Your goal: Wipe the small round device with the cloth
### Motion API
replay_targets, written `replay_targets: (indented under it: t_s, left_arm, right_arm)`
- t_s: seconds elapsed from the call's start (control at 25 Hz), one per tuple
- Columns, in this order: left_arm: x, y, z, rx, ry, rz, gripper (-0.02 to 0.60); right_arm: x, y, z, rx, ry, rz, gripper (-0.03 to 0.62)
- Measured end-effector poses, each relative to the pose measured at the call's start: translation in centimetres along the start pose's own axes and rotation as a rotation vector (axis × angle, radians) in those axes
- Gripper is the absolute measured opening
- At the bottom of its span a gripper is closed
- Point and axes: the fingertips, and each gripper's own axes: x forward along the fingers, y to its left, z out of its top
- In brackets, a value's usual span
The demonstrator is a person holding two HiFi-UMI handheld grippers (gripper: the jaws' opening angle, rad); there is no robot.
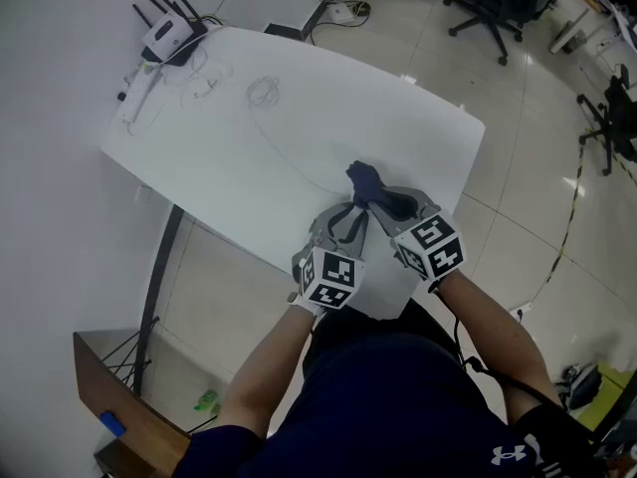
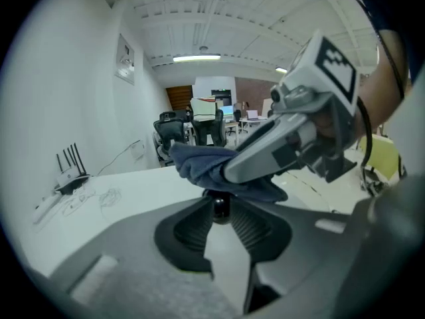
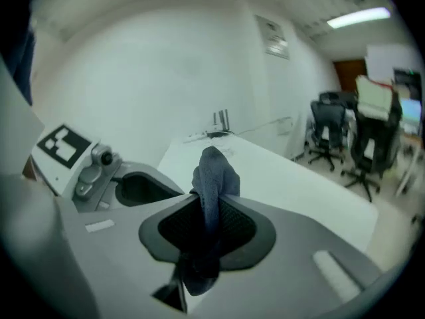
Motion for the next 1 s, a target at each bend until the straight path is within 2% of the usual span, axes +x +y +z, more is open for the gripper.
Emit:
replay_targets:
  t_s: [0.12, 0.36, 0.44, 0.52, 0.64, 0.84, 1.0]
  left_arm:
    - [0.5, 0.0, 0.7, 0.01, 0.007, -0.009, 0.086]
    - [1.8, 0.0, 0.2, 0.011, 0.05, -0.014, 0.092]
    - [2.0, 0.0, -0.1, 0.012, 0.063, -0.008, 0.094]
    - [2.1, -0.1, -0.3, 0.011, 0.068, 0.001, 0.097]
    - [2.2, 0.0, -0.3, 0.01, 0.066, 0.014, 0.097]
    - [2.4, 0.2, -0.4, -0.003, 0.063, 0.019, 0.097]
    - [2.3, 0.2, -0.4, -0.02, 0.064, 0.011, 0.097]
  right_arm:
    - [-0.2, -2.5, -0.6, 0.298, -0.05, 0.047, 0.083]
    - [0.8, -4.9, -3.6, 0.762, -0.121, 0.196, 0.083]
    - [1.1, -5.4, -4.7, 0.869, -0.137, 0.218, 0.083]
    - [1.5, -5.7, -5.9, 0.912, -0.13, 0.217, 0.083]
    - [2.4, -6.0, -7.9, 0.916, -0.078, 0.189, 0.083]
    - [3.5, -6.1, -10.2, 0.858, 0.031, 0.134, 0.084]
    - [3.3, -6.2, -10.6, 0.771, 0.103, 0.046, 0.084]
